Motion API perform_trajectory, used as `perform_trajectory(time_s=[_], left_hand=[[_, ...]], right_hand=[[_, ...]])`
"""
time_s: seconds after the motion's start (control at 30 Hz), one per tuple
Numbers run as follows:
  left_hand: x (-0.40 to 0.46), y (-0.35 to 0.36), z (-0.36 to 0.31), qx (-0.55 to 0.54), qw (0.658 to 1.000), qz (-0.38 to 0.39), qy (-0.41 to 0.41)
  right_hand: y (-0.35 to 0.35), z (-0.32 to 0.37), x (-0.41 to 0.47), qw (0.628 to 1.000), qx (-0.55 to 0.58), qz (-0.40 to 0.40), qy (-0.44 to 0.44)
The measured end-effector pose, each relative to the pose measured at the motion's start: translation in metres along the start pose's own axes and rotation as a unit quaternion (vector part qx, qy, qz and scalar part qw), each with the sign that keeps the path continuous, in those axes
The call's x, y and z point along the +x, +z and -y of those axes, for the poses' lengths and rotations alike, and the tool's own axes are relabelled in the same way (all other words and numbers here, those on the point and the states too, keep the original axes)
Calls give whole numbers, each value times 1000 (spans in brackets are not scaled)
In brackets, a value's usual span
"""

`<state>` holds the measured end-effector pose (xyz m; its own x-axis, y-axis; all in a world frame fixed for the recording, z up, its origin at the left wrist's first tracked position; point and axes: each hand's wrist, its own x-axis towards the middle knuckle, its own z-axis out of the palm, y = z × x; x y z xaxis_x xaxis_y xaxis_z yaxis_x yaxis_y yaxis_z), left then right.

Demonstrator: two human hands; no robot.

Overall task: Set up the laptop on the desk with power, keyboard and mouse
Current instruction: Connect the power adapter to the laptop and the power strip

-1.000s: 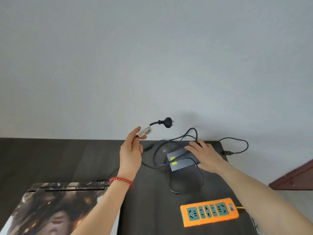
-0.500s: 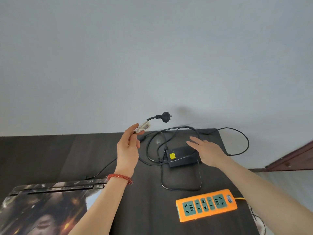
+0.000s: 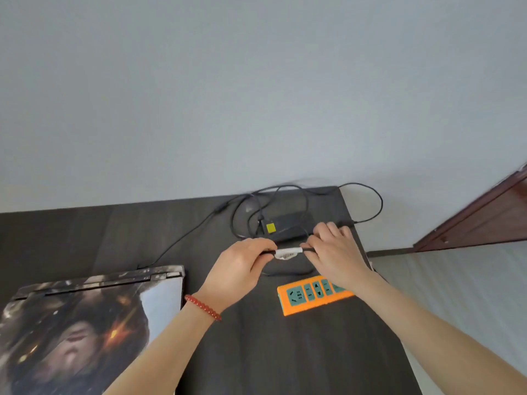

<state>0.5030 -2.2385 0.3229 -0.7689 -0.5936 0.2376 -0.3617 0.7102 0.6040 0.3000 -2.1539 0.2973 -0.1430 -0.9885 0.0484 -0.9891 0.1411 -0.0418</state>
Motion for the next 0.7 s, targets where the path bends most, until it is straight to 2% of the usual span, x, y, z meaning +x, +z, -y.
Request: perform_trajectory(time_s=[0.07,0.1,0.13,0.2,0.27,0.37,0.53,0.6,0.7], left_hand=[[-16,11,3,89,995,2,40],[-23,17,4,113,993,-18,27],[-30,22,6,116,992,-48,-13],[-36,32,8,83,982,-101,-136],[-46,45,11,44,972,-73,-221],[-65,70,12,13,969,3,-247],[-80,101,16,-31,958,54,-281],[-78,107,16,-38,958,68,-278],[-70,117,18,-39,954,97,-281]], right_hand=[[12,5,-24,990,61,123,43],[17,9,-32,968,135,194,86],[22,13,-38,935,219,245,136],[27,17,-42,877,328,286,202],[31,16,-40,830,418,274,247],[37,10,-38,722,578,218,311],[49,-1,-39,584,696,136,395],[52,-4,-41,566,712,118,400],[58,-5,-41,577,701,113,404]])
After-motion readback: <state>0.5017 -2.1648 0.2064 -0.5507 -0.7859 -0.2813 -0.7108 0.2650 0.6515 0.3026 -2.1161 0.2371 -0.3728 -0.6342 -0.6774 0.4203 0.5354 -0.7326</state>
